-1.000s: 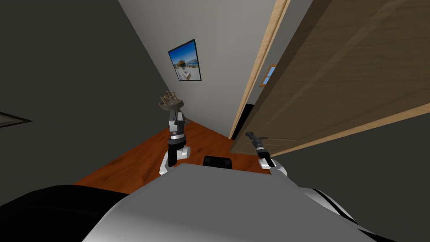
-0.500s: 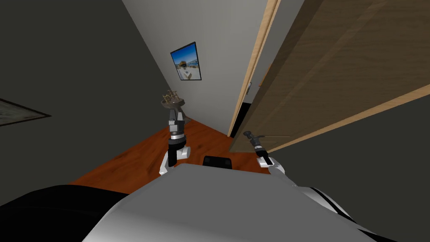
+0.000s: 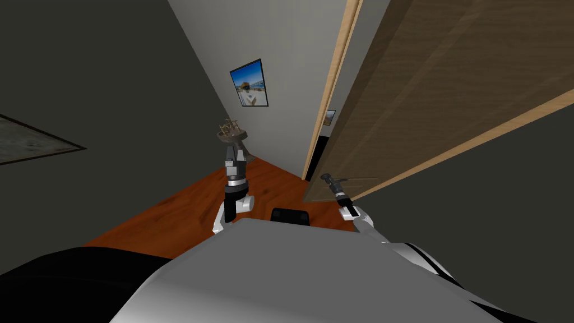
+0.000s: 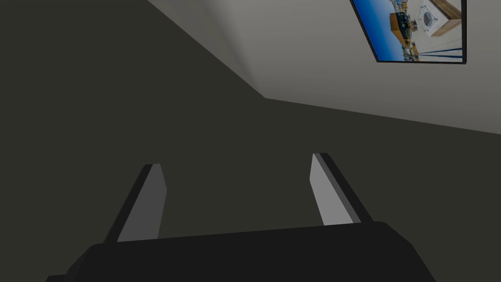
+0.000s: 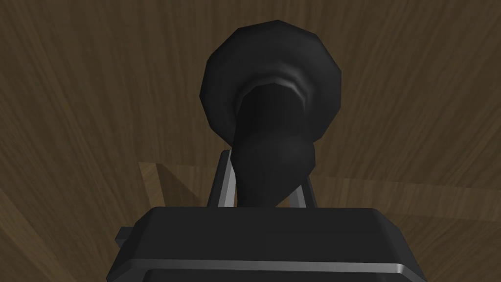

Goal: Pull the door open

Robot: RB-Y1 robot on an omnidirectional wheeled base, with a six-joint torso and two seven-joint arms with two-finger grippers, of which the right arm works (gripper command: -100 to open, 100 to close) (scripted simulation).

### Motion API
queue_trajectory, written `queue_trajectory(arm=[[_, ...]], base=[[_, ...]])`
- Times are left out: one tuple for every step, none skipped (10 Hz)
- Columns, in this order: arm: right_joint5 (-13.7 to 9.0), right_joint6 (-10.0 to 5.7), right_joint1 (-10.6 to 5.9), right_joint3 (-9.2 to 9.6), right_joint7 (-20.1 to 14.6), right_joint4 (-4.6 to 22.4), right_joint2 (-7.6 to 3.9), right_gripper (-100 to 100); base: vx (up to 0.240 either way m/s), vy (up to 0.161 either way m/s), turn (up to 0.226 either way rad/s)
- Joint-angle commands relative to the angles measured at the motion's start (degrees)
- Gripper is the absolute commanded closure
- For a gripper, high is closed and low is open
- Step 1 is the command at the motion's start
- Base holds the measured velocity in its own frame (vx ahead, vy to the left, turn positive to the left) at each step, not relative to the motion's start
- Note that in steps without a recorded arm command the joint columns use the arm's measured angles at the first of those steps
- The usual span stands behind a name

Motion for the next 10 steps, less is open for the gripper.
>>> queue_trajectory(arm=[[0.61,0.42,-0.08,1.27,-0.14,-1.25,0.41,100],[0.83,0.52,-0.28,1.72,-0.18,-1.47,0.55,100],[0.98,0.58,-0.41,2.03,-0.21,-1.61,0.64,100],[0.82,0.89,-0.02,1.75,-0.16,-2.23,0.6,100],[2.29,-0.86,0.57,2.79,-1.59,-2.3,-0.08,100],[2.81,-1.54,0.74,3.12,-2.1,-2.35,-0.37,100],[3.99,-3.07,1.13,3.86,-3.26,-2.48,-1.03,100],[4.63,-3.91,1.34,4.27,-3.88,-2.55,-1.39,100],[5.29,-4.76,1.56,4.68,-4.52,-2.62,-1.76,100],[5.95,-5.62,1.78,5.1,-5.17,-2.69,-2.12,100]], base=[[-0.169,-0.176,0.064],[-0.195,-0.164,0.035],[-0.168,-0.112,0.017],[-0.067,-0.041,0.013],[-0.001,-0.012,-0.112],[0.015,0.003,-0.149],[0.004,-0.002,-0.14],[-0.011,-0.018,-0.076],[-0.029,-0.037,-0.058],[-0.05,-0.047,-0.053]])
